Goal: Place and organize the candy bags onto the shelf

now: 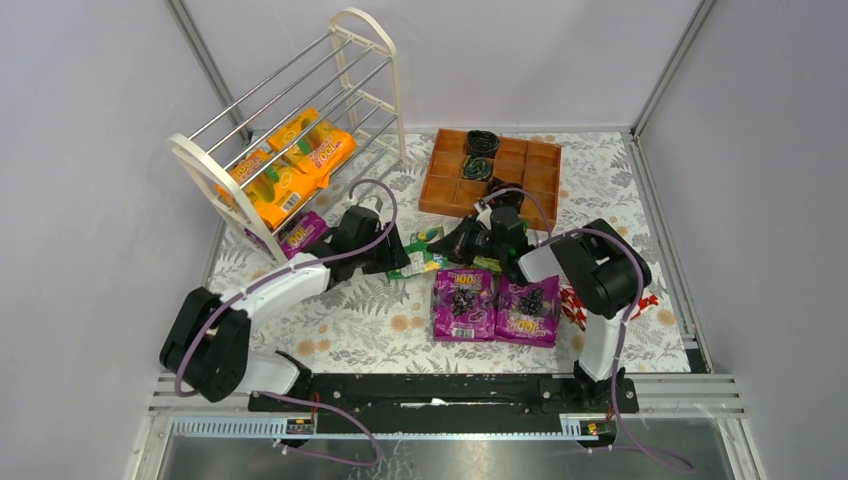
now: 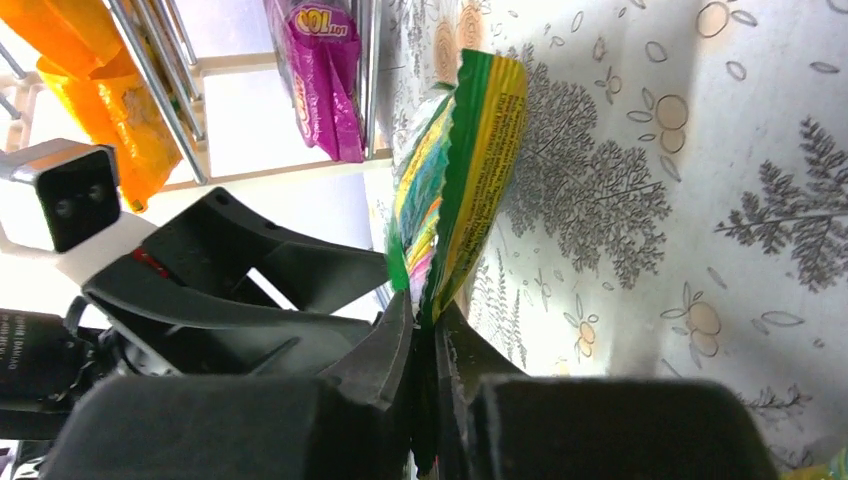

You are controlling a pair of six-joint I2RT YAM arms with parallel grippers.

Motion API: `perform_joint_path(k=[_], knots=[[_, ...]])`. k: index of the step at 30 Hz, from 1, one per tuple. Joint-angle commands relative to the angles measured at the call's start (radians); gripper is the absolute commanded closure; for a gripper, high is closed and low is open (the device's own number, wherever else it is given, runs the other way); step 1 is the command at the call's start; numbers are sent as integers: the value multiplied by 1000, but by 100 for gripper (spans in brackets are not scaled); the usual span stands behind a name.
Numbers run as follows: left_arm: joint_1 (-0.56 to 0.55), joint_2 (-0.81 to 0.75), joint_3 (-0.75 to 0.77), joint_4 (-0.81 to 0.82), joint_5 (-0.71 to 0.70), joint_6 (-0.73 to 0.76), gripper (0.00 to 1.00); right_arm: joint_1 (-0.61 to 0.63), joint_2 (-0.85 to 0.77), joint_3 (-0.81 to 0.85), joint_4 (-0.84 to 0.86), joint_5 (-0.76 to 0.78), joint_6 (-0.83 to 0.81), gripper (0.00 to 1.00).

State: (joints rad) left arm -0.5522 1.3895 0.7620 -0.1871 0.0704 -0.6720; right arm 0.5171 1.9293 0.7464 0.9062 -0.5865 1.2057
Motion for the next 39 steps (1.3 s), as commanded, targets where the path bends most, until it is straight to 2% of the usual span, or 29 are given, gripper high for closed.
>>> perform_joint_path(k=[1, 6, 11, 16, 20, 23, 28, 33, 39], knots=[[-6, -129, 62, -36, -1, 41, 39, 15, -100, -28, 44, 30, 9, 94], [-6, -292, 152, -123, 32, 132, 28, 16, -200, -38, 35, 47, 48, 97], [-6, -466, 324, -235, 55, 252, 14, 17, -349, 5, -84, 82, 38, 100], [-6, -597, 501, -280, 23, 400, 2, 54, -494, 177, -301, 184, -22, 100], [-6, -646, 643, -265, -66, 465, 1, 122, -527, 395, -422, 306, -77, 100], [-6, -672, 721, -237, -112, 471, 1, 187, -483, 567, -473, 410, -81, 100], [-6, -731, 769, -197, -170, 460, 1, 307, -358, 785, -420, 621, -50, 100], [-6, -769, 829, -243, -251, 464, 1, 404, -138, 1061, -433, 777, -54, 100], [-6, -837, 841, -277, -273, 454, 1, 491, 193, 1522, -461, 902, -107, 100]])
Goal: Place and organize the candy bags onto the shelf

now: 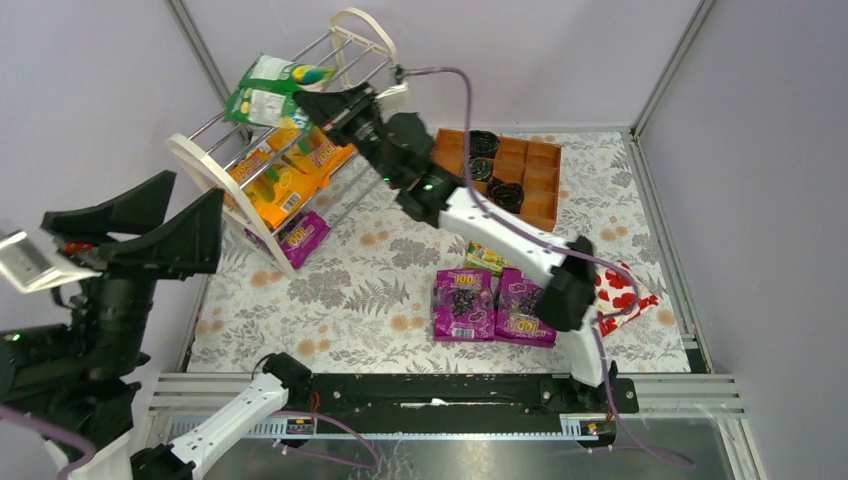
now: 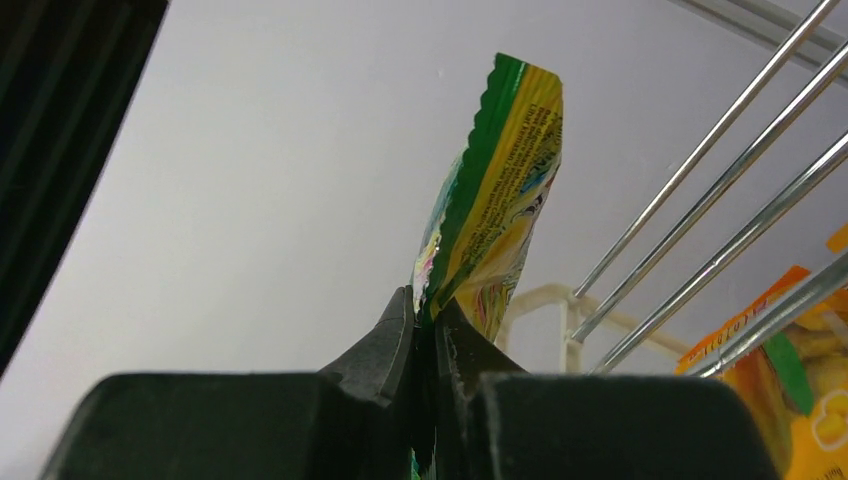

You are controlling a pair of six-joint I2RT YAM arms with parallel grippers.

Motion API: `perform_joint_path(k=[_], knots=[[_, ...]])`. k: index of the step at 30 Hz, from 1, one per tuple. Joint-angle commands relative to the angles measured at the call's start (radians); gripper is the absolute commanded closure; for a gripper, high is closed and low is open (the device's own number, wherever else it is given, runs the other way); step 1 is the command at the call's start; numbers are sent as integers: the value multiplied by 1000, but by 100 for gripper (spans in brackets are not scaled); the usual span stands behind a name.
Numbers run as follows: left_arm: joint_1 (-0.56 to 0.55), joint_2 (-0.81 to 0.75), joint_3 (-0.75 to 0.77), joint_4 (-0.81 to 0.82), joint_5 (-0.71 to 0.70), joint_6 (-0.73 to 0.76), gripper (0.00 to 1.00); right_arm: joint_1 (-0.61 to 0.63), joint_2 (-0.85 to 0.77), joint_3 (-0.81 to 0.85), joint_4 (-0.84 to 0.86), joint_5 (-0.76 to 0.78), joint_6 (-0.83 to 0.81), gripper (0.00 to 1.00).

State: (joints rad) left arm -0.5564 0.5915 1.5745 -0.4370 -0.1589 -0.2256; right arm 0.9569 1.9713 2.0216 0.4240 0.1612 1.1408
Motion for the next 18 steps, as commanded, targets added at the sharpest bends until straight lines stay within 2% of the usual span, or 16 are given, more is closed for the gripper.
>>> perform_joint_path(k=[1, 4, 8, 16, 18], knots=[[-2, -46, 29, -39, -51, 13, 1, 63, 203, 323, 18, 176, -56, 100], [-3, -67, 8, -68, -110, 33, 1, 102, 318, 478, 13, 269, -113, 100], [-3, -93, -18, -78, -153, 31, 1, 138, 384, 498, 55, 355, -150, 100], [-3, -80, -27, -78, -132, 26, 1, 158, 505, 583, 43, 354, -118, 100], [-3, -77, -31, -77, -135, 25, 1, 169, 509, 583, 48, 359, -133, 94]])
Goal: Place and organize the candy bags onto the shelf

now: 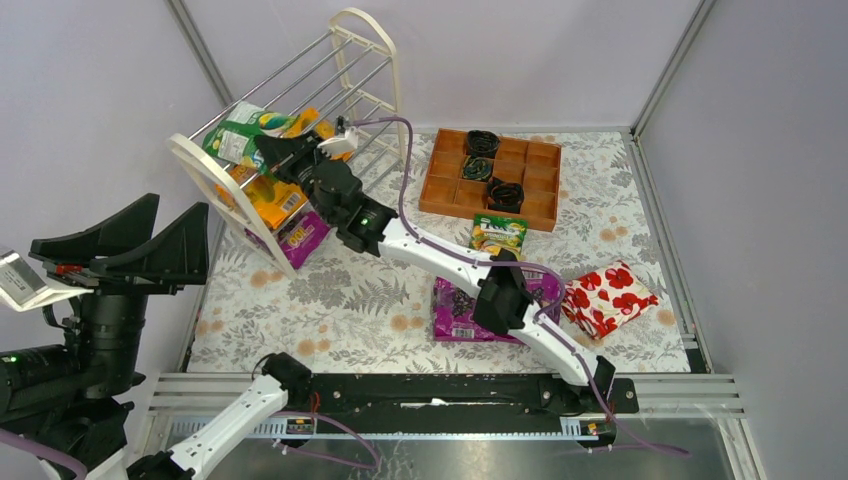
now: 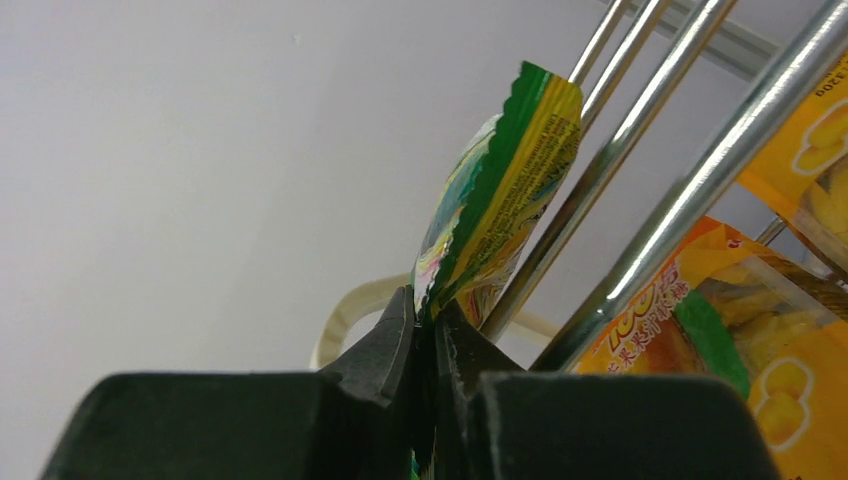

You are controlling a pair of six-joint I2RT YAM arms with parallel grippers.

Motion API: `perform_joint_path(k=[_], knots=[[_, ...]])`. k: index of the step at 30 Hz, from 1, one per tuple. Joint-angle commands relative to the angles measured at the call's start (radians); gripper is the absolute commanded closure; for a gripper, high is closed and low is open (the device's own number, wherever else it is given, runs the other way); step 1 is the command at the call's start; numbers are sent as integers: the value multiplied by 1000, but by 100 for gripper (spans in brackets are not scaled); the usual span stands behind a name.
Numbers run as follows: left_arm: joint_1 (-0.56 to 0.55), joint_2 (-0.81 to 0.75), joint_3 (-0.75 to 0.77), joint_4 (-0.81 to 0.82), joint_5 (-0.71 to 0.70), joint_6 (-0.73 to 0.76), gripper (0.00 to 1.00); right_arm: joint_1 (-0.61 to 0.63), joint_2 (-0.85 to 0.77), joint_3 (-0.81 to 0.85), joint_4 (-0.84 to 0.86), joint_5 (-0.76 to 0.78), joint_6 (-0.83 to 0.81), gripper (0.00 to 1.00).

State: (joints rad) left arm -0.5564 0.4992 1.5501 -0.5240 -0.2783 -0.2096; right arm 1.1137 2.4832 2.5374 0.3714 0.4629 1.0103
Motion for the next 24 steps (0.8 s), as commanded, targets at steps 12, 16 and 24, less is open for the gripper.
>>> perform_joint_path(k=[12, 16, 24], knots=[[-2, 60, -6, 14, 10, -11, 1, 49, -26, 45, 75, -24, -139, 76], [-2, 62, -10, 15, 6, -10, 1, 52, -90, 0, -18, -67, -158, 40], [-2, 76, -15, 25, 24, -20, 1, 52, -263, -179, -180, -97, -174, 12]])
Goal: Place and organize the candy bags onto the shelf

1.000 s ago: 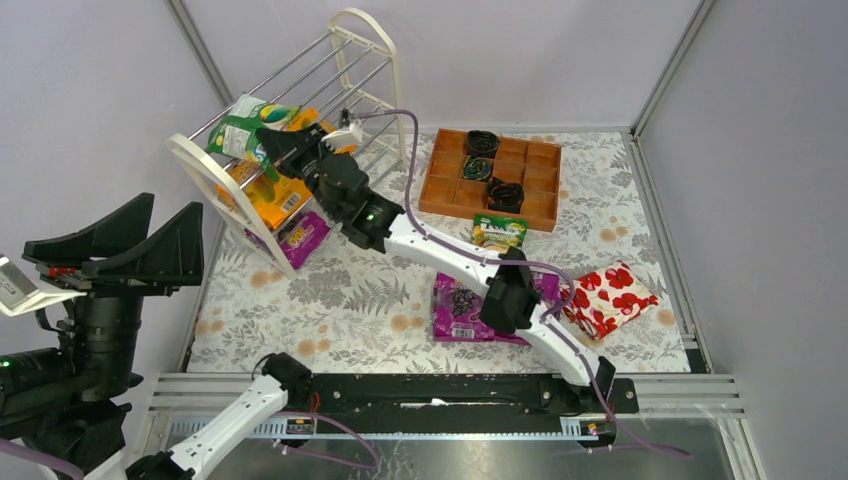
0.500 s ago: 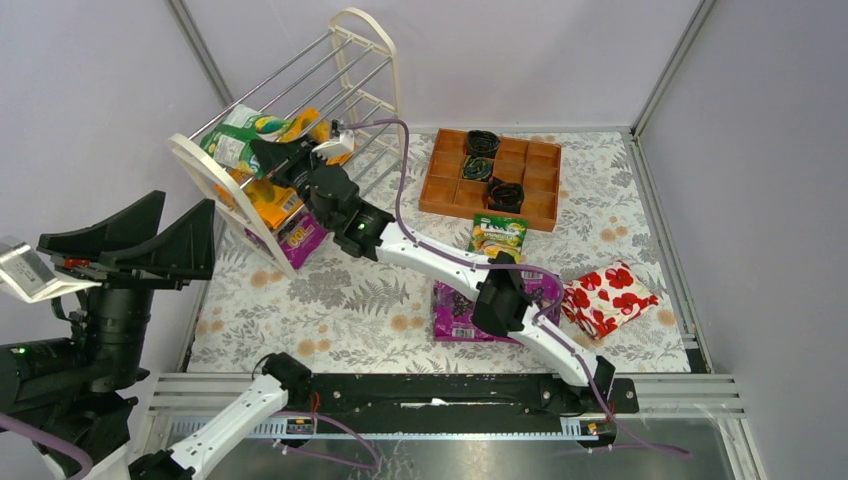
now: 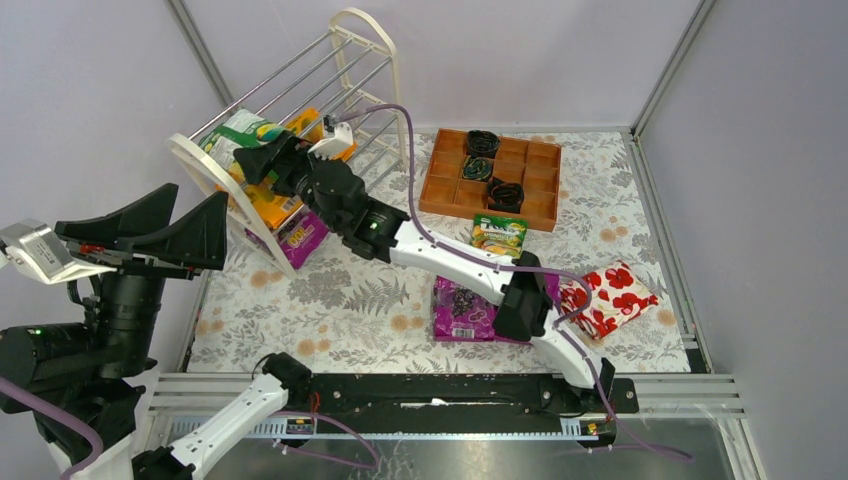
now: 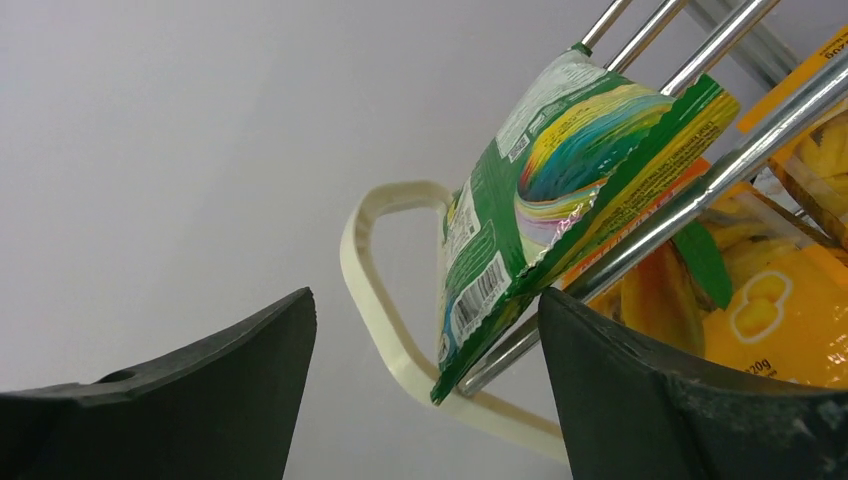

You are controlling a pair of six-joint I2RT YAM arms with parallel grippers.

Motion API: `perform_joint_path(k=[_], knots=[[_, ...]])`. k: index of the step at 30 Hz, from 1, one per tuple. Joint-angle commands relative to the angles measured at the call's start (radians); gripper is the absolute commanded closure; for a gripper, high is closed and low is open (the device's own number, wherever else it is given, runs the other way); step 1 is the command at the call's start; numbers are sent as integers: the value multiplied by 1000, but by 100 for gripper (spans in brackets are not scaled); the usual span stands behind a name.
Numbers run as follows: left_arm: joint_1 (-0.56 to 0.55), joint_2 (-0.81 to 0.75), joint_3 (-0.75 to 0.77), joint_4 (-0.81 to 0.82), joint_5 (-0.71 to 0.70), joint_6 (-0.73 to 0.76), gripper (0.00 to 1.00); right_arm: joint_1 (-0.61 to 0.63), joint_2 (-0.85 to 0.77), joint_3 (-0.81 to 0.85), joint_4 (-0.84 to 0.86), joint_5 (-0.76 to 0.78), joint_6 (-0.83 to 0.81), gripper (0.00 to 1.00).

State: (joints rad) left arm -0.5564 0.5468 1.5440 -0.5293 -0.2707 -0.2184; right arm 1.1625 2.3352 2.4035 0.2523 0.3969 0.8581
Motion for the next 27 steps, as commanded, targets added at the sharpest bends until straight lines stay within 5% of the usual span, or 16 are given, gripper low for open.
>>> perform_joint_path(k=[1, 5, 20, 27], knots=[[-2, 28, -12, 32, 17, -12, 1, 3, -121, -58, -62, -44, -17, 12], [-2, 27, -16, 33, 19, -13, 1, 3, -107, -62, -54, -79, -6, 16], [-2, 7, -25, 32, 6, -5, 1, 2, -22, 9, -29, -103, 26, 63], [-2, 7, -10, 32, 7, -3, 1, 2, 57, 98, -9, -119, 59, 69]])
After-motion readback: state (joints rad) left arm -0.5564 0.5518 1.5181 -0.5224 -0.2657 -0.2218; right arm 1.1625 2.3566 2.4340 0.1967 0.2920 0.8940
